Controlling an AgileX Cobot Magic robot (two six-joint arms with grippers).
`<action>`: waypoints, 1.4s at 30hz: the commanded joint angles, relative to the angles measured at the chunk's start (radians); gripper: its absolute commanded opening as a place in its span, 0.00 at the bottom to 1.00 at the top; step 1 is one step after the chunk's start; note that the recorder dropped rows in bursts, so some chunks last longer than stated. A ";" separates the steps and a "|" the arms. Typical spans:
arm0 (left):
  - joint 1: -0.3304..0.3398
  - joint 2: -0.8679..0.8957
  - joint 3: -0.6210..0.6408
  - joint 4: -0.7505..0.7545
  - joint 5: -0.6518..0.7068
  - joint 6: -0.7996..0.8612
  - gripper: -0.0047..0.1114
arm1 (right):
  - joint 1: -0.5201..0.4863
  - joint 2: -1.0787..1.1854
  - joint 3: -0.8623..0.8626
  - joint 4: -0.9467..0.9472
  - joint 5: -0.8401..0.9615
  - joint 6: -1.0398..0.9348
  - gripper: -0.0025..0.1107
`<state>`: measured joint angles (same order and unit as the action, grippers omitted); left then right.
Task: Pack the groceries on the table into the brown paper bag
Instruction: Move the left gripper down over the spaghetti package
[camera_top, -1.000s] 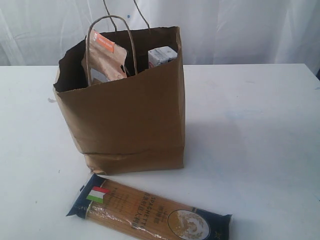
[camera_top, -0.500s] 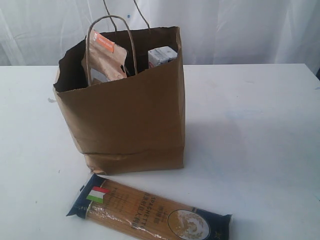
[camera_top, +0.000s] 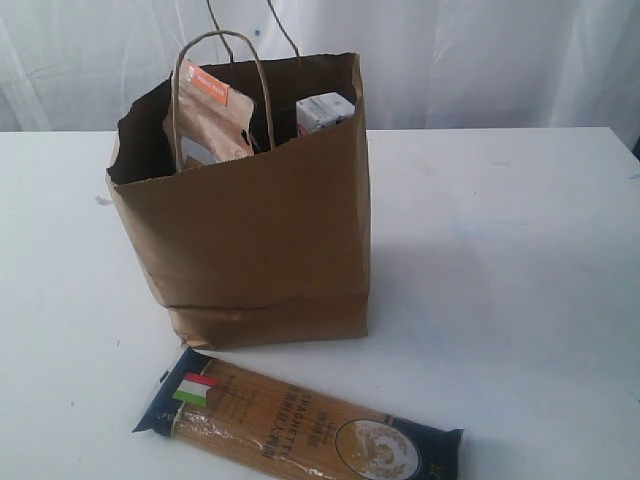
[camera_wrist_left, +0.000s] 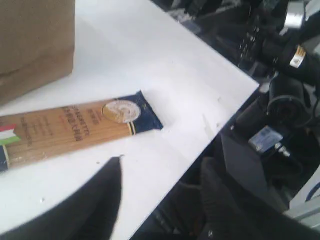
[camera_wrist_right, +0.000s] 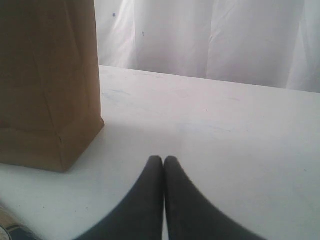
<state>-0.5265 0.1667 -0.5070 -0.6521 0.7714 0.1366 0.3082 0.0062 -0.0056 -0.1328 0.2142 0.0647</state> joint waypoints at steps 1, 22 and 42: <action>-0.008 0.201 -0.047 0.033 0.073 0.189 0.67 | -0.009 -0.006 0.006 0.003 0.001 -0.008 0.02; -0.271 1.089 -0.183 -0.020 -0.391 1.023 0.65 | -0.009 -0.006 0.006 0.005 0.001 -0.008 0.02; -0.284 1.500 -0.462 -0.042 -0.354 1.197 0.68 | -0.009 -0.006 0.006 0.005 0.001 -0.008 0.02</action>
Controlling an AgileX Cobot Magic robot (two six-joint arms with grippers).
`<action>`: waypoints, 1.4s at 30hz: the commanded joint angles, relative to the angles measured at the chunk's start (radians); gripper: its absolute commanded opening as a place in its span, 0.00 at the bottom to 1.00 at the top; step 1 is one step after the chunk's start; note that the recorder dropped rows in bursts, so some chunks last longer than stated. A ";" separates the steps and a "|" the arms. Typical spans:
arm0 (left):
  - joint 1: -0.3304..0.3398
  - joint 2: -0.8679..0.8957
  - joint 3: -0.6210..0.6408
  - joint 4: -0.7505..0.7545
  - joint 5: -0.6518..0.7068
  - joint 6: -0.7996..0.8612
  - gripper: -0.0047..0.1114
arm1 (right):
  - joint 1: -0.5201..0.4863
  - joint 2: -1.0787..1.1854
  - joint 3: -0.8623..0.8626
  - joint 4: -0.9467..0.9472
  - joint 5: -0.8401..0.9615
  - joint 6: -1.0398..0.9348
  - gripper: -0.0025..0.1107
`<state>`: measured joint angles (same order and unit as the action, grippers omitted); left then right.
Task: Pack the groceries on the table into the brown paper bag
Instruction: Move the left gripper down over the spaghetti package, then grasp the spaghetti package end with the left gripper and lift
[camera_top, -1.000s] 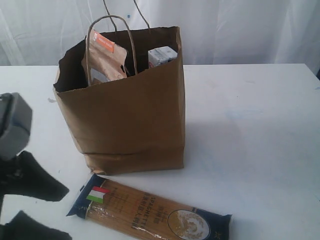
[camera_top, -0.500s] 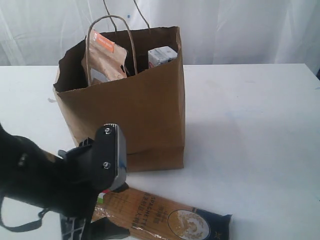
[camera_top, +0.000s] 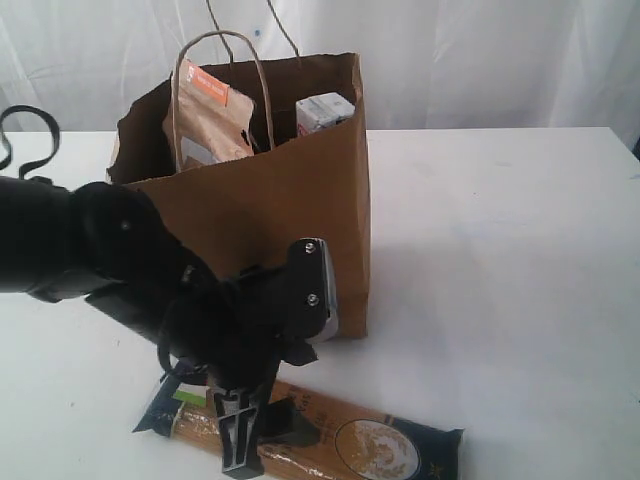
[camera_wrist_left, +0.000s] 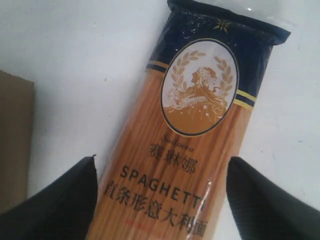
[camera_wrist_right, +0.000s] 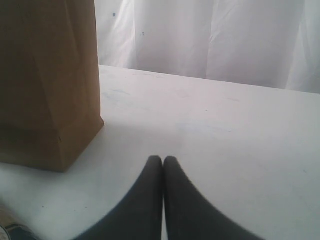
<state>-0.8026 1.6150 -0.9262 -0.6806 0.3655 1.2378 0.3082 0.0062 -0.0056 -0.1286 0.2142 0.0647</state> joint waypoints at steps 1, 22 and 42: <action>-0.008 0.065 -0.054 -0.013 0.066 0.119 0.68 | -0.009 -0.006 0.006 0.001 0.001 -0.008 0.02; -0.119 0.205 -0.138 -0.029 -0.057 0.204 0.68 | -0.009 -0.006 0.006 0.001 0.001 -0.008 0.02; -0.119 0.241 -0.274 0.226 0.164 -0.218 0.83 | -0.009 -0.006 0.006 0.001 0.002 -0.008 0.02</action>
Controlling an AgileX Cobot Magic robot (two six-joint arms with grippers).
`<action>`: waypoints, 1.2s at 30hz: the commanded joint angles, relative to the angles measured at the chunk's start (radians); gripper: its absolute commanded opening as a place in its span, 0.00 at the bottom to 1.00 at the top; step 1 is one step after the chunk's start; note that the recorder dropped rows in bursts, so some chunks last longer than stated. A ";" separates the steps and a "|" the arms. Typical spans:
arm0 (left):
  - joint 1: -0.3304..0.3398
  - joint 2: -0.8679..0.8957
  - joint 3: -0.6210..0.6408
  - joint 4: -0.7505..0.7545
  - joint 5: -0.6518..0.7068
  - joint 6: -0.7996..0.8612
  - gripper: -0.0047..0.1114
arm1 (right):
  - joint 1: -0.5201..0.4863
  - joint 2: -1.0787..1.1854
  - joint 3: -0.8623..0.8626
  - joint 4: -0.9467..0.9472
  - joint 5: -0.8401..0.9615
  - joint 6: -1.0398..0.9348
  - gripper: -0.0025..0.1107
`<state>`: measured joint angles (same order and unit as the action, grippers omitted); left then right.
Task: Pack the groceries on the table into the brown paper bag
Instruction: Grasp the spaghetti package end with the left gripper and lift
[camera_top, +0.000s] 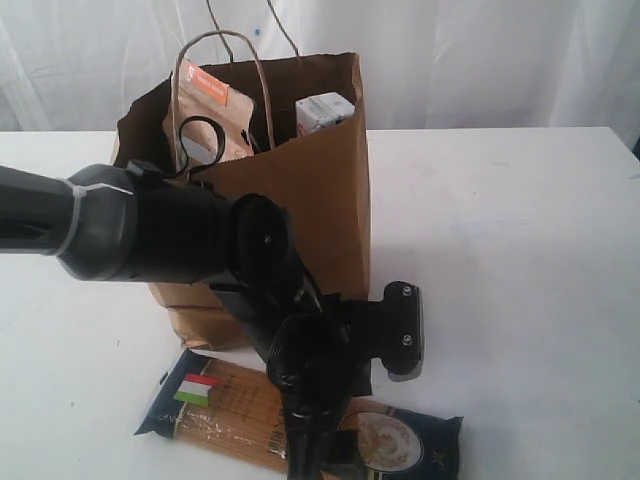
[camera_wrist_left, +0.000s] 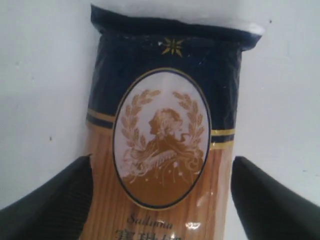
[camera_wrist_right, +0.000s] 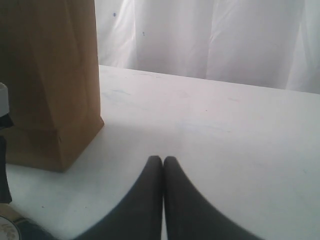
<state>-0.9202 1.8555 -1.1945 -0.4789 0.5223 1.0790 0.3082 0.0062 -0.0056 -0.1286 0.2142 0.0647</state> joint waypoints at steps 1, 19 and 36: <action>-0.007 0.001 -0.006 0.025 -0.006 -0.061 0.88 | -0.009 -0.006 0.006 0.001 0.002 -0.008 0.02; -0.089 0.060 -0.006 0.070 -0.130 -0.099 0.95 | -0.009 -0.006 0.006 0.001 0.002 -0.023 0.02; -0.089 0.109 -0.006 0.070 -0.112 -0.111 0.05 | -0.009 -0.006 0.006 0.001 0.002 -0.023 0.02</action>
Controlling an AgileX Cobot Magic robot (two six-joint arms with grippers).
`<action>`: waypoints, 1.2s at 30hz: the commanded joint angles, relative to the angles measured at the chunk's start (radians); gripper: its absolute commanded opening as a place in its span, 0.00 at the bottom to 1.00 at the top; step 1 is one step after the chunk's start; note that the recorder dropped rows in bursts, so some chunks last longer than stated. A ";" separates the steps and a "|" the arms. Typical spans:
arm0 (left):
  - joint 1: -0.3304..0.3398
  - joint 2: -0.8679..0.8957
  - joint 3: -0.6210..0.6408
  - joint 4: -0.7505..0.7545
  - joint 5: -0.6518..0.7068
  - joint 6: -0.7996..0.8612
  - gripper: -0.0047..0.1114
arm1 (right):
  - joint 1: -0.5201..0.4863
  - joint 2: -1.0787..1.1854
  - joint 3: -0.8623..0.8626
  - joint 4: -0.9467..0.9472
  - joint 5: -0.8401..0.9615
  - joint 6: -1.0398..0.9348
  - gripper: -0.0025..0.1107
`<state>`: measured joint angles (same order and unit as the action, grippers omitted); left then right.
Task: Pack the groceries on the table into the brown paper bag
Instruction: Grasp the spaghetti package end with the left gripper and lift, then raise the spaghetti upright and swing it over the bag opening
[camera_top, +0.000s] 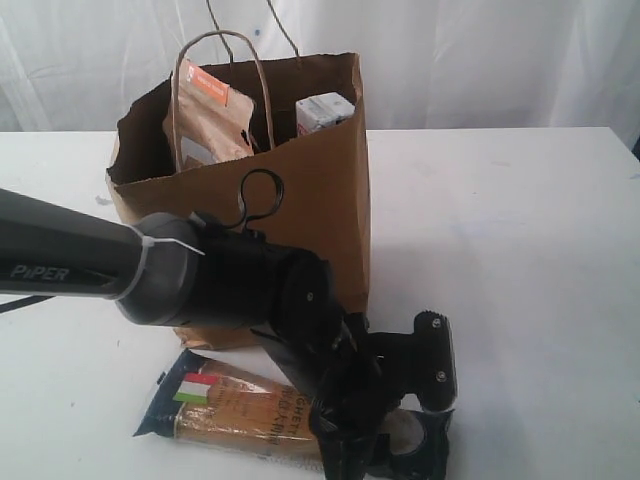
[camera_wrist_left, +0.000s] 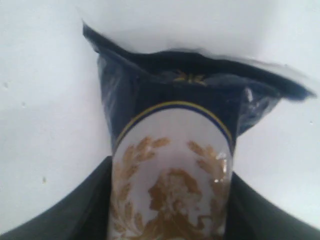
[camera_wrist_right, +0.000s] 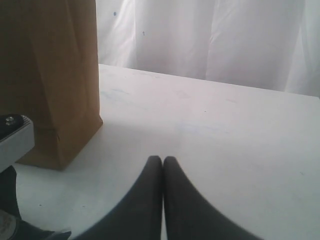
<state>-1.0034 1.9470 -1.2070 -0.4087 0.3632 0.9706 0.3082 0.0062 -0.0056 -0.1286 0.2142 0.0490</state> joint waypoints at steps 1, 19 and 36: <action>-0.006 0.017 0.007 0.002 0.053 -0.002 0.05 | -0.009 -0.006 0.006 0.001 0.002 -0.008 0.02; -0.006 -0.423 0.007 0.260 0.236 -0.427 0.04 | -0.009 -0.006 0.006 0.001 0.002 -0.008 0.02; -0.006 -0.924 0.007 0.662 0.413 -0.948 0.04 | -0.009 -0.006 0.006 0.001 0.002 -0.008 0.02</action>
<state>-1.0034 1.1016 -1.1966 0.2190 0.7543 0.0704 0.3082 0.0062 -0.0056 -0.1286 0.2142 0.0490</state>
